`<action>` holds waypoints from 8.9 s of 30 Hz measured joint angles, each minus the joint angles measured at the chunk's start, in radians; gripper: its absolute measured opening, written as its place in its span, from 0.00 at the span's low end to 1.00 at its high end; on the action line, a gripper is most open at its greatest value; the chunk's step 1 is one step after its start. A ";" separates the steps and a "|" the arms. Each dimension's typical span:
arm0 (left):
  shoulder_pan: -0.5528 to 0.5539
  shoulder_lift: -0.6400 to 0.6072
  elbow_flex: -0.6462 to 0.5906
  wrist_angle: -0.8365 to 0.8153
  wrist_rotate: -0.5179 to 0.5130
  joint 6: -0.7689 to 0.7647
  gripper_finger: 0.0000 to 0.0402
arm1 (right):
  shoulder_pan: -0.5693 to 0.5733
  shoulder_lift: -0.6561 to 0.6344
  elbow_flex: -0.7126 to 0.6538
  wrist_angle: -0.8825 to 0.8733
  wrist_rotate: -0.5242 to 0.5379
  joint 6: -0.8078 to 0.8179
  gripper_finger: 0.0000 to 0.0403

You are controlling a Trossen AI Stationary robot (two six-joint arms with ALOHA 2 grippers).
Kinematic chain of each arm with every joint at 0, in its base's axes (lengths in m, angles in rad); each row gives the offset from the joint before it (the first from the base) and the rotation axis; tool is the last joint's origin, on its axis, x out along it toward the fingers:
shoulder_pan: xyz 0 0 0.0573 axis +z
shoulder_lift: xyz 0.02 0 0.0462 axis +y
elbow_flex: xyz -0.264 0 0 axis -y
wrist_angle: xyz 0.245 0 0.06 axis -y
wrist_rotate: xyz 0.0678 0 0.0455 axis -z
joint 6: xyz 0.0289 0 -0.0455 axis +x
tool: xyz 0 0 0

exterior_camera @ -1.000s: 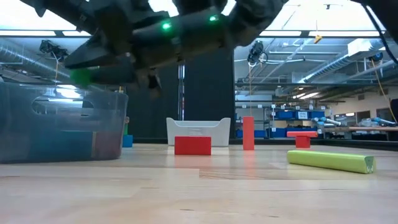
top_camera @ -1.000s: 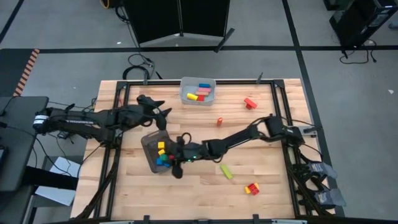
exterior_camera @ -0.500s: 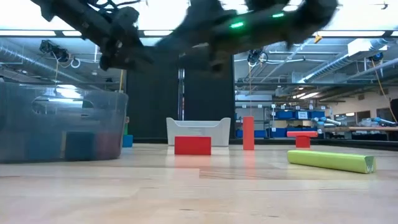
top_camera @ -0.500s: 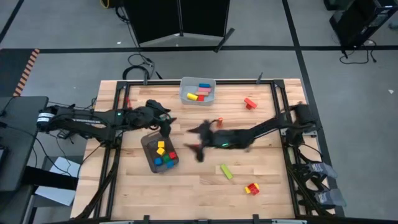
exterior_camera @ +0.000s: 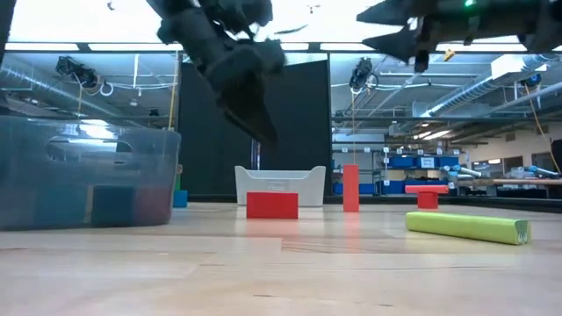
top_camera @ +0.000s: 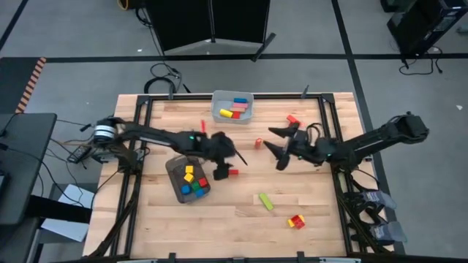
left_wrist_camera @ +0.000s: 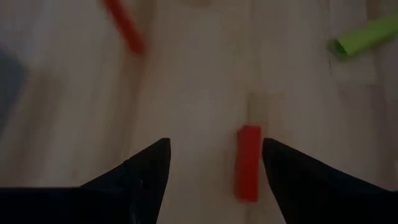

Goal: Sort blocks by size
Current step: Put the red rectangular block into the gray bin, then put the orange rectangular block into the gray bin

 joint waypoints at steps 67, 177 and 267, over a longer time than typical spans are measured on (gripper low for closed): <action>0.547 0.185 0.283 0.054 0.022 -0.075 0.68 | -0.003 -0.084 -0.031 -0.277 0.056 0.106 0.69; 0.238 -0.910 -0.592 0.243 -0.135 -0.244 0.59 | -0.219 0.389 0.391 -0.928 -0.222 -0.051 0.82; 0.239 -0.910 -0.591 0.272 -0.162 -0.240 0.59 | -0.459 0.510 0.264 -0.588 -0.558 -0.206 0.78</action>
